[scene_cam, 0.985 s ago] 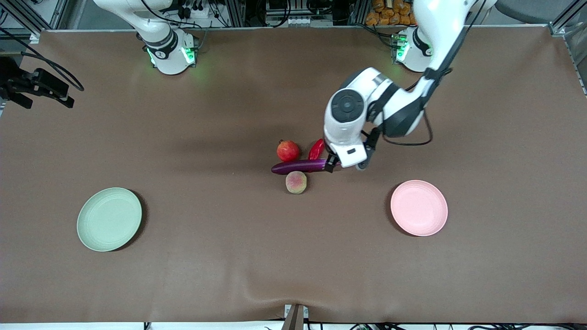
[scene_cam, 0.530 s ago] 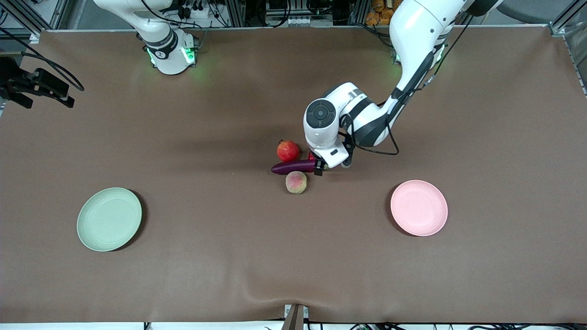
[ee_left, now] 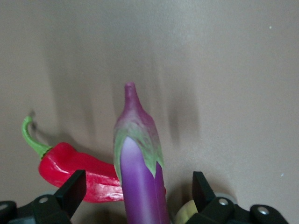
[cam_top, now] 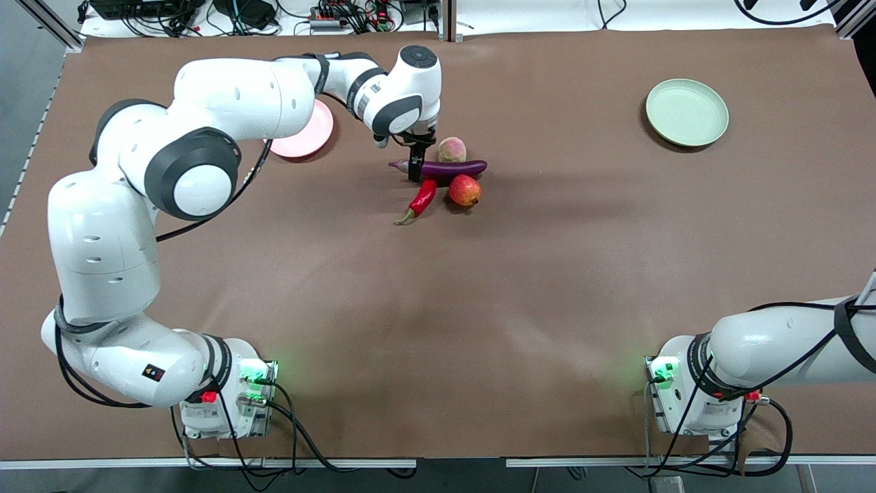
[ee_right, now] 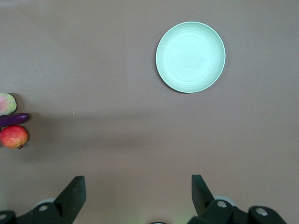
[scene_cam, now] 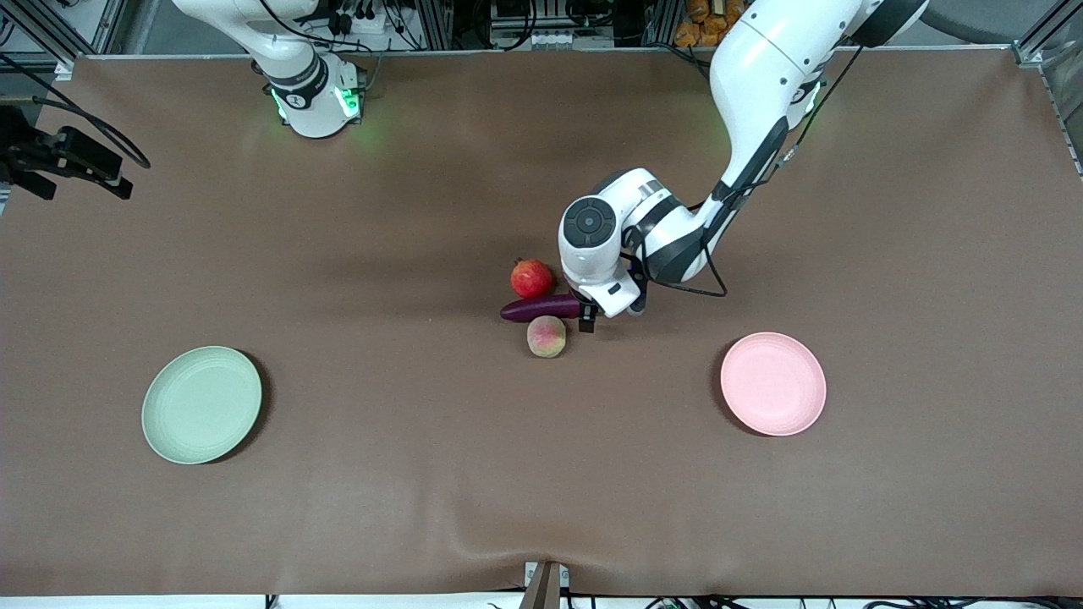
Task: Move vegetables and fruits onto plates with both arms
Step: 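Reach down and grasp the purple eggplant with the left gripper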
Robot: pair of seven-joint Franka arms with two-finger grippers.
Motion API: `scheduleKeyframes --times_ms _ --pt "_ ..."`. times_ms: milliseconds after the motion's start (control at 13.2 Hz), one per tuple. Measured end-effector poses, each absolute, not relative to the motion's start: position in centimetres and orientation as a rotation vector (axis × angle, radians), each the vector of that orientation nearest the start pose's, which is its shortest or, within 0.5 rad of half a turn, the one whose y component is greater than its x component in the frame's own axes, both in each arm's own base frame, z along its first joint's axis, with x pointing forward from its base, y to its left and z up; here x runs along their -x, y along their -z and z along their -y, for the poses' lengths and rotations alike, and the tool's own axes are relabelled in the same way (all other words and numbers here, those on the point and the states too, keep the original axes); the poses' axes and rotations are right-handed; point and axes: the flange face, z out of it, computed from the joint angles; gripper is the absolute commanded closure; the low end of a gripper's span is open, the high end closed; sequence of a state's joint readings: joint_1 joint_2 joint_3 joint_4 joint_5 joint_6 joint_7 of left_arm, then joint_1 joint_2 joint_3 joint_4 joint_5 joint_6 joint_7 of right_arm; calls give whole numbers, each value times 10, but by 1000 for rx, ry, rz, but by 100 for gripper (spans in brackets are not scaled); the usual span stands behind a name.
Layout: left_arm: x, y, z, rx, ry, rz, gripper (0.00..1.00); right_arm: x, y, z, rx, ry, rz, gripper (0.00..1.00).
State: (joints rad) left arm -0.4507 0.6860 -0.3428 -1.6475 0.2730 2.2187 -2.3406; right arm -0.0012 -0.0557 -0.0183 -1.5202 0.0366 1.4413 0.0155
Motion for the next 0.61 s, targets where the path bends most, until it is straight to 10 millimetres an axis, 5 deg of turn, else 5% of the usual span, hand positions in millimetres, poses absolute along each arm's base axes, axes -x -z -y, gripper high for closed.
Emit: scheduleKeyframes --times_ms 227,379,455,606 --pt "-501 -223 458 2316 -10 2032 70 -523 -667 10 3103 -36 -56 0" --pt "-502 -221 457 2314 -10 2034 92 -523 -667 10 3103 -37 -56 0" --pt "-502 -221 457 2313 -10 2035 100 -523 -667 10 3103 -37 -56 0" --pt "-503 -221 458 2317 -10 2035 100 -523 -667 10 3103 -38 -56 0"
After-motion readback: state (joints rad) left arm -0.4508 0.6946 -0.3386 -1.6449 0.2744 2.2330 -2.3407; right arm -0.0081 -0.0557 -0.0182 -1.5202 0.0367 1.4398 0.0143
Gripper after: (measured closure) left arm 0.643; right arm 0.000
